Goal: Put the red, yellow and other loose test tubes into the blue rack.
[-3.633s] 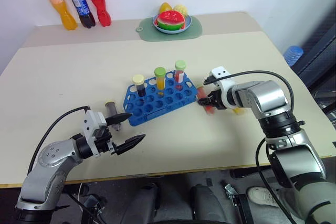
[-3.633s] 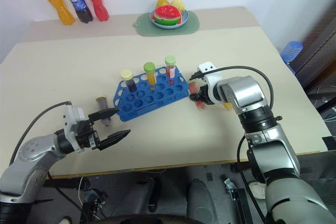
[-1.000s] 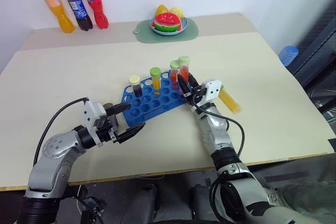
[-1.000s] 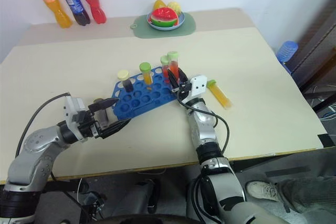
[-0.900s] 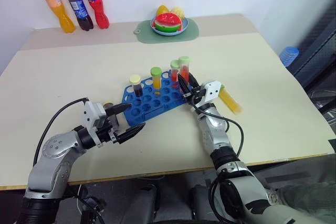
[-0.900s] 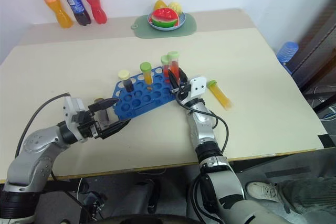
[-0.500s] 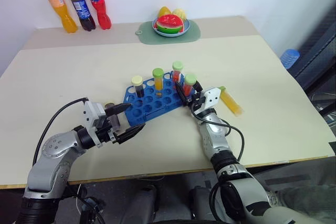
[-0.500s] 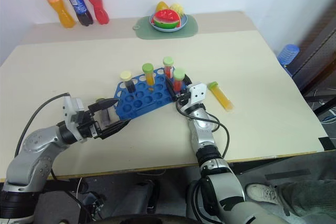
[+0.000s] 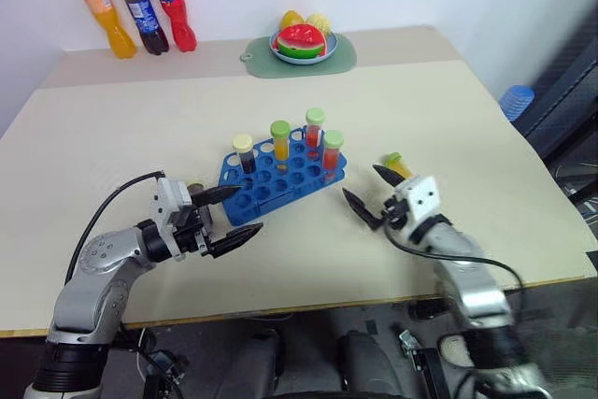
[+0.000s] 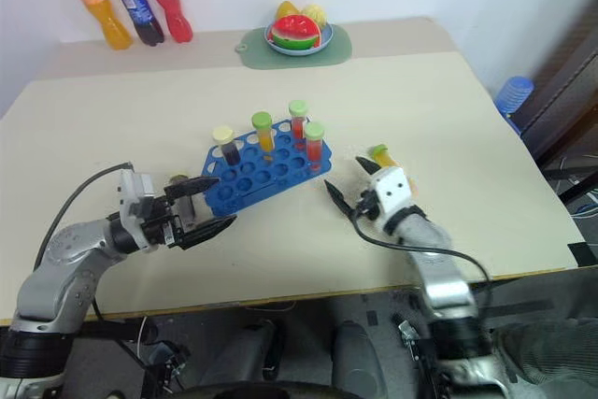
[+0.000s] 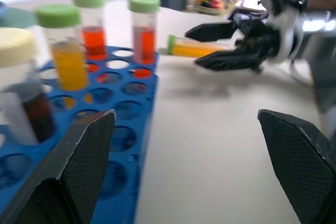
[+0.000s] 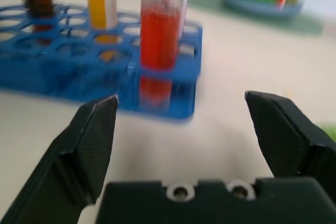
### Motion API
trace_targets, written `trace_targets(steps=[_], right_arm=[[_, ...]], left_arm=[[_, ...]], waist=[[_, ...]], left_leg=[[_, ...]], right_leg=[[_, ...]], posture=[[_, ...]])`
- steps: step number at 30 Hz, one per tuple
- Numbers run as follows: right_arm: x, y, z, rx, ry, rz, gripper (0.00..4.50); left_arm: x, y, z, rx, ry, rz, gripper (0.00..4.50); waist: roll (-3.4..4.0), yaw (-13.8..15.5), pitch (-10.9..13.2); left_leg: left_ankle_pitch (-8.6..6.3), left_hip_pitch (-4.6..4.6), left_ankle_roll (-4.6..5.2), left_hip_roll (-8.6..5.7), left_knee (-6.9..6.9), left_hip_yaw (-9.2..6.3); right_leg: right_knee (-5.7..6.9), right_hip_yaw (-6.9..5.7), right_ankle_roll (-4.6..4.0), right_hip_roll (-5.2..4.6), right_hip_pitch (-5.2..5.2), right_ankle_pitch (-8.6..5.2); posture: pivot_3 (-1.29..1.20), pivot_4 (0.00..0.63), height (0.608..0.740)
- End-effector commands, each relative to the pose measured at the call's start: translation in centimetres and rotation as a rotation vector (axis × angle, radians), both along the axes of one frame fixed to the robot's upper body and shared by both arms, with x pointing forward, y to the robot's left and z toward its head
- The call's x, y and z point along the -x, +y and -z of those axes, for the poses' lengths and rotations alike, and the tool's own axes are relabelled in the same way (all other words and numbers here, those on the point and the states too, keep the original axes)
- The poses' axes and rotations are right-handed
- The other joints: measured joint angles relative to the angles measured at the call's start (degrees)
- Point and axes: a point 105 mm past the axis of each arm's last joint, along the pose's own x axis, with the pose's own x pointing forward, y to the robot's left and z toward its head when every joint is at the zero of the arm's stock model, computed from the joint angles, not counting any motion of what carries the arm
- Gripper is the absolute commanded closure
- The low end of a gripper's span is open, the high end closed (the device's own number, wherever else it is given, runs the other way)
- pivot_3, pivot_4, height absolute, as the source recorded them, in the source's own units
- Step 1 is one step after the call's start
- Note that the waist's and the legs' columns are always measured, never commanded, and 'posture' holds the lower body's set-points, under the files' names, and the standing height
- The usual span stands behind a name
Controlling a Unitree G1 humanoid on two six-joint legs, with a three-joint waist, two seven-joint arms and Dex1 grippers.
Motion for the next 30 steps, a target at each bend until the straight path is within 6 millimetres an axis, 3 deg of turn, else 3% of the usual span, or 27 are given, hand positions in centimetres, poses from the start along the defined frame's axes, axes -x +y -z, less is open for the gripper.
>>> trace_targets(steps=[1,3,7,18,21,26,30], right_arm=[[0.4,-1.4,-3.3,0.033,0.085,0.036,0.23],[-1.0,-3.7,-4.0,0.086,0.198,0.127,0.23],[-3.6,-6.1,-4.8,0.124,0.365,0.226,0.23],[-8.4,-6.4,-2.6,0.128,0.643,0.229,0.23],[-9.1,-6.1,-2.5,0.154,0.654,0.204,1.09],[-9.4,-6.2,-1.9,0.226,0.662,0.180,3.65],[-8.9,-6.7,-2.0,0.307,0.637,0.150,3.76]], left_arm=[[0.1,-0.3,-0.6,-0.003,-0.029,0.052,0.00],[0.0,-0.5,-0.6,-0.002,-0.029,0.068,0.00],[-0.1,-1.0,-0.5,0.000,-0.031,0.084,0.00],[0.9,-1.1,-0.4,0.002,-0.024,0.054,0.00],[1.2,-0.9,-0.5,0.003,-0.021,0.035,0.00],[1.5,-0.9,-0.4,0.004,-0.015,0.022,0.00],[1.4,-1.0,-0.3,0.009,-0.013,0.021,0.00]], waist=[[-0.03,-0.11,0.00],[-0.01,-0.19,0.03],[-0.03,-0.02,0.04],[-0.06,-0.38,0.11],[-0.04,-0.37,0.13],[-0.03,-0.05,0.14],[-0.02,-0.07,0.14]], left_leg=[[0.00,0.00,0.00,0.02,0.00,0.00],[-0.01,0.00,0.00,0.07,0.03,0.05],[-0.05,-0.05,0.08,0.08,0.00,0.04],[-0.07,-0.16,0.12,0.06,0.02,0.17],[-0.07,-0.16,0.11,0.07,0.00,0.18],[-0.08,-0.17,0.10,0.05,0.02,0.18],[-0.08,-0.17,0.09,0.05,0.03,0.18]], right_leg=[[-0.03,-0.01,0.00,0.01,0.02,0.00],[-0.04,-0.02,-0.17,0.01,0.01,-0.09],[-0.20,-0.10,-0.15,-0.03,0.08,-0.09],[-0.23,-0.07,-0.01,-0.05,-0.05,-0.01],[-0.20,-0.05,-0.01,-0.03,-0.11,-0.01],[-0.20,-0.06,0.00,-0.03,-0.11,0.00],[-0.19,-0.06,0.00,-0.03,-0.11,0.00]], posture=[[0.00,0.150,0.740],[0.00,0.150,0.740],[0.00,0.150,0.740],[0.00,0.150,0.740],[0.00,0.150,0.740],[0.00,0.150,0.740],[0.00,0.150,0.740]])
